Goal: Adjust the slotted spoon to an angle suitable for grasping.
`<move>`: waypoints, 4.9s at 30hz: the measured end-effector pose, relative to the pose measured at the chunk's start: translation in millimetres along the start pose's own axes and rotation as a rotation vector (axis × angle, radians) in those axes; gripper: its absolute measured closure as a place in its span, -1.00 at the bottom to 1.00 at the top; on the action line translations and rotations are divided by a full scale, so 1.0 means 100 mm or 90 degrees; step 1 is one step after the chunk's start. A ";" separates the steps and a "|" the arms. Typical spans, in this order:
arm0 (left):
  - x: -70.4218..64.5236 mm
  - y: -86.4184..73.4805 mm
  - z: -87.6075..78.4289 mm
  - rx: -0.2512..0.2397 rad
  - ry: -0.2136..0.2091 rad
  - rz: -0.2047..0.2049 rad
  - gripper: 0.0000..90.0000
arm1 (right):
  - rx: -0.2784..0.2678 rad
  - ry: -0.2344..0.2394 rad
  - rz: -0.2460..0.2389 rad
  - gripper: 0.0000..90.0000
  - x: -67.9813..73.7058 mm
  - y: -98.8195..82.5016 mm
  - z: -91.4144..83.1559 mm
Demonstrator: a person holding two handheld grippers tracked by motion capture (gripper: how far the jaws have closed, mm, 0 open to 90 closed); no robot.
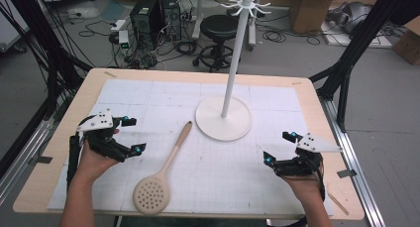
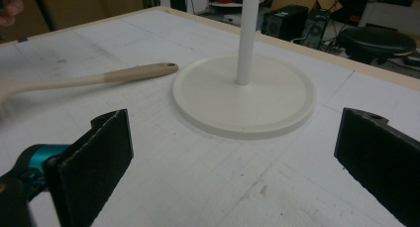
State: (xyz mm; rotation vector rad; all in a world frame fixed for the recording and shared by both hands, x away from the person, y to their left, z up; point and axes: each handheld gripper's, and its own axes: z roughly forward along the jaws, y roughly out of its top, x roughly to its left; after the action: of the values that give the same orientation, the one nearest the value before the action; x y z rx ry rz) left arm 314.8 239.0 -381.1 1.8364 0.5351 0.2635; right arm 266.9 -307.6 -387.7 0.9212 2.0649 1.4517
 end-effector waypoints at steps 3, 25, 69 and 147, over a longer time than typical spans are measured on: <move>-0.03 0.05 0.06 0.004 -0.004 0.001 -0.96 | 0.003 0.000 0.000 -0.99 0.00 0.00 -0.01; -0.12 0.25 0.54 0.108 0.019 -0.026 -0.96 | 0.024 -0.009 0.005 -0.99 -0.03 -0.08 -0.03; -0.26 0.13 1.63 0.515 0.169 -0.070 -0.08 | 0.046 -0.009 0.004 -0.99 -0.06 -0.12 0.01; -0.59 1.24 0.62 0.180 0.003 0.000 0.64 | 0.062 -0.020 0.010 -0.99 -0.08 -0.18 0.05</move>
State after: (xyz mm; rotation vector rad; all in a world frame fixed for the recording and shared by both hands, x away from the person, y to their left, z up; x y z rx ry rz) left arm 318.4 127.6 -279.2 2.1094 0.5991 0.2003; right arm 271.1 -313.8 -406.2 0.9930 2.1255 1.3461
